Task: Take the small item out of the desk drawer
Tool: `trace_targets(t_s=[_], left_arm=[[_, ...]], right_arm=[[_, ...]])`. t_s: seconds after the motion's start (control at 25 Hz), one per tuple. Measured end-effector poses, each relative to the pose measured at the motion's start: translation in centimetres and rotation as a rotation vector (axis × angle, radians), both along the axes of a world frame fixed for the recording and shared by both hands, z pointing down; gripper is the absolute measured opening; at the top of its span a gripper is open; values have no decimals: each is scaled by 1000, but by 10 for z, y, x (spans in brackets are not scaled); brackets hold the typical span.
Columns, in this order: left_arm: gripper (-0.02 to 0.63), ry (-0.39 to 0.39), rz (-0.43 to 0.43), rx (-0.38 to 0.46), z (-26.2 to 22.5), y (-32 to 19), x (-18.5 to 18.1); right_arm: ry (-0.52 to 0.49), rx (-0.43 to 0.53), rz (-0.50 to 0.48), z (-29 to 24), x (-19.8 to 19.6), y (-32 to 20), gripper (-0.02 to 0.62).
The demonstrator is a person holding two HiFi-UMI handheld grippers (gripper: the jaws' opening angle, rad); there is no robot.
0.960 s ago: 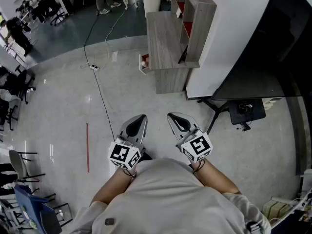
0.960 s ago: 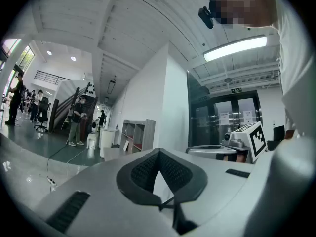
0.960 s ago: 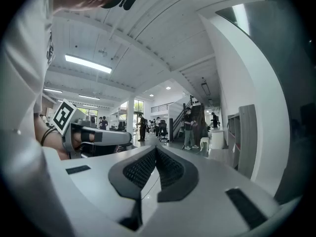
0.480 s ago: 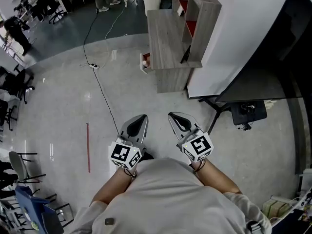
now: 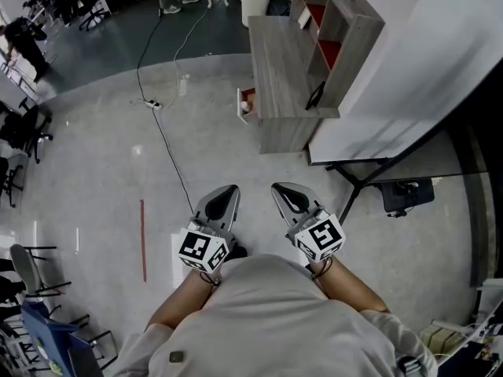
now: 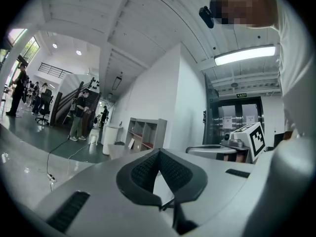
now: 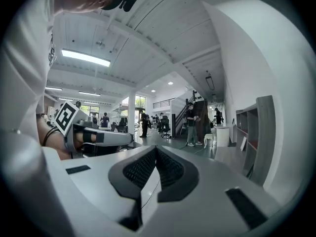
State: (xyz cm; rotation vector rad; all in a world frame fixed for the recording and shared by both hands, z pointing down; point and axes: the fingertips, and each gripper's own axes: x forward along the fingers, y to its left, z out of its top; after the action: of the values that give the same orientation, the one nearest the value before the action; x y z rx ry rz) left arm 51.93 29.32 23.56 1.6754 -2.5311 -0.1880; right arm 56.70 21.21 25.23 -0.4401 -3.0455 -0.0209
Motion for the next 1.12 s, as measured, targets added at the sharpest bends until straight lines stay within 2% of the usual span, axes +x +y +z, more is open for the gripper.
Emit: trace_targets(t_s=[0.32,0.52,0.64,1.12], left_arm=[[11,-25,3,-6,-20,63,-98],[11,-13,-18,-2,-15,107,-143],[11,16,-40,2,-10,127,-159],[11,16,-138,-7,-1,169,-206]], right_arm=[[2,0,8,-16,-94,56,20],[15,11,-15,-11,-131,95,20],[26,19,-36,-9,-145,113,20],[15,4,-151,-4,-209,151,19]])
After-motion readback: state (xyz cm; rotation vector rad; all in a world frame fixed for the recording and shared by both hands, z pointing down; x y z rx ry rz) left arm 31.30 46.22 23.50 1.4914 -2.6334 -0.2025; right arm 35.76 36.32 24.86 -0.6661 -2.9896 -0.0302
